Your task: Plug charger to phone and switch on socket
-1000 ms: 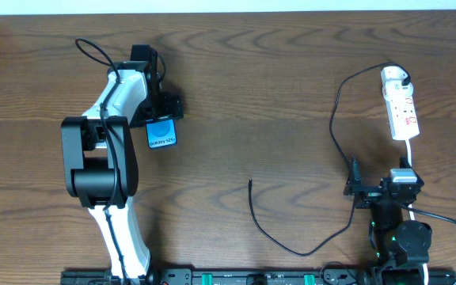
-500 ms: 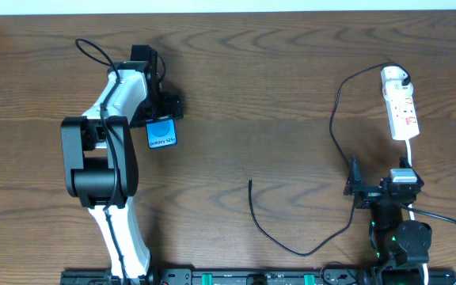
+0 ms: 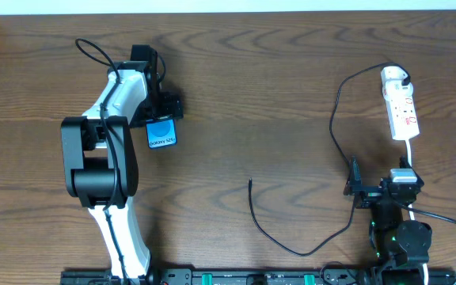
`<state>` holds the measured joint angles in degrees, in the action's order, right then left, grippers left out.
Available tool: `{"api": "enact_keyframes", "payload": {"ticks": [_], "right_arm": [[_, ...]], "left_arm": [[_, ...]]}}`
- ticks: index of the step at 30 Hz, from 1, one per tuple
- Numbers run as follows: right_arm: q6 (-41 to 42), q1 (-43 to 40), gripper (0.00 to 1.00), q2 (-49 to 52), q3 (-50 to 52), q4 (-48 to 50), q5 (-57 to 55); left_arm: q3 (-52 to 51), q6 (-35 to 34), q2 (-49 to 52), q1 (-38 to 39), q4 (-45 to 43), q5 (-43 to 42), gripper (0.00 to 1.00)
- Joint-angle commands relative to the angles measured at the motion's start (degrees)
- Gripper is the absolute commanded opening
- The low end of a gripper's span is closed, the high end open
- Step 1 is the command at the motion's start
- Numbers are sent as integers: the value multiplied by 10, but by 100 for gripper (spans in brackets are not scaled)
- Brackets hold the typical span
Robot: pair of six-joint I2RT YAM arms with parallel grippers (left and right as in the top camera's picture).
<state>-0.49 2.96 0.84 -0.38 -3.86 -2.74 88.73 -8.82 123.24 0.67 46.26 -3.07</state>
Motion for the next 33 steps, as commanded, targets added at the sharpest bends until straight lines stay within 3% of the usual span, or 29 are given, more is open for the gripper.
{"api": "enact_keyframes", "payload": {"ticks": [1, 20, 33], "right_arm": [[-4, 5, 99, -1, 1, -2, 1], [-4, 5, 99, -1, 1, -2, 1], [-4, 5, 99, -1, 1, -2, 1]], "left_arm": [[-4, -3, 9, 1, 0, 7, 100], [-4, -3, 9, 1, -1, 7, 100], [-4, -3, 9, 1, -2, 7, 92]]}}
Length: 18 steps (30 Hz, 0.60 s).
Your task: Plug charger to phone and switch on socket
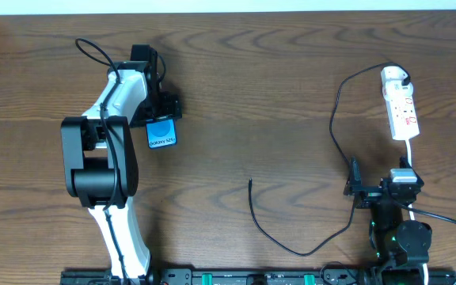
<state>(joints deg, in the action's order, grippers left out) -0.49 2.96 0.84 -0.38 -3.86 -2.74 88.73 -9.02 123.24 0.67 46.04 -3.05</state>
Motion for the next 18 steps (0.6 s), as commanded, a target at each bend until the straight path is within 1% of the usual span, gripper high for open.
{"api": "enact_keyframes", "payload": {"ticks": [1, 4, 8, 18], "right_arm": [[-4, 5, 99, -1, 1, -2, 1], [-4, 5, 99, -1, 1, -2, 1], [-4, 5, 99, -1, 1, -2, 1], [-4, 5, 99, -1, 1, -2, 1]], "left_arm": [[-4, 0, 9, 1, 0, 7, 92], [-4, 0, 9, 1, -1, 7, 87], [-4, -1, 9, 1, -1, 7, 84], [-4, 0, 9, 1, -3, 7, 82]]}}
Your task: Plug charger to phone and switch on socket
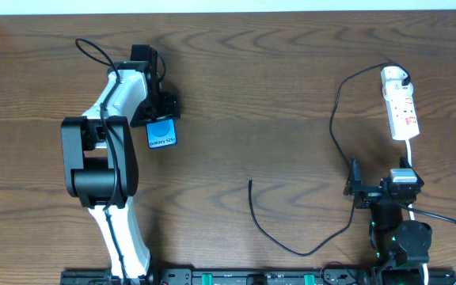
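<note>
The phone, its blue screen facing up, lies on the table at left. My left gripper sits over its upper end, and its fingers are hidden, so their state is unclear. The white power strip lies at far right with the charger plug in its top socket. From there the black cable loops down past my right gripper to its free end mid-table. The right gripper rests folded near its base beside the cable, jaws apart and holding nothing.
The strip's own white cord runs down toward the right arm's base. The left arm's black and white body covers the table below the phone. The table's far edge runs along the top.
Across both earlier moments and now, the left gripper stays over the phone's top end and the right gripper stays folded beside the cable. The cable's free end lies at the same spot mid-table.
</note>
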`<state>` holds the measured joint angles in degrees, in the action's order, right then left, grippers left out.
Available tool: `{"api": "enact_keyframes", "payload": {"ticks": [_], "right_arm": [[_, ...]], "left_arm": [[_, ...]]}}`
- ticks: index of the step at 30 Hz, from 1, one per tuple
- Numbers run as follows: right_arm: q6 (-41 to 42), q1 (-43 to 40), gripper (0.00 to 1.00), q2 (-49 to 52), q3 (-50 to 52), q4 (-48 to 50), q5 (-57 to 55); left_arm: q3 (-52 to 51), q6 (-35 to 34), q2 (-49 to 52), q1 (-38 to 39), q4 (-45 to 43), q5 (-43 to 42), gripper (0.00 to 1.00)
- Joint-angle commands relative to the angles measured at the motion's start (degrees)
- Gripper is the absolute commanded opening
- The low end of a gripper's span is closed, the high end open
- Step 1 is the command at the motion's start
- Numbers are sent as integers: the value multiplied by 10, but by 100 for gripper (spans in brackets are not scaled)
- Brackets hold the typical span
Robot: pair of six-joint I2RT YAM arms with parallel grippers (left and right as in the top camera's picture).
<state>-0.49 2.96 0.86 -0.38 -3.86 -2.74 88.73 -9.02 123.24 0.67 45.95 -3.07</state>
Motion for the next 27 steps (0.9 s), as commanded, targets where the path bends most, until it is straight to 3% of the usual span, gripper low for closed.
{"api": "enact_keyframes", "payload": {"ticks": [1, 5, 16, 19, 27], "right_arm": [[-4, 5, 99, -1, 1, -2, 1], [-4, 5, 99, -1, 1, -2, 1], [-4, 5, 99, -1, 1, -2, 1], [-4, 5, 99, -1, 1, -2, 1], [-4, 5, 99, -1, 1, -2, 1]], "left_arm": [[-4, 0, 9, 1, -2, 7, 81], [-4, -1, 9, 1, -2, 7, 75], [-4, -1, 9, 1, -2, 7, 69], [-4, -1, 9, 1, -2, 7, 60], [-4, -1, 9, 1, -2, 7, 50]]}}
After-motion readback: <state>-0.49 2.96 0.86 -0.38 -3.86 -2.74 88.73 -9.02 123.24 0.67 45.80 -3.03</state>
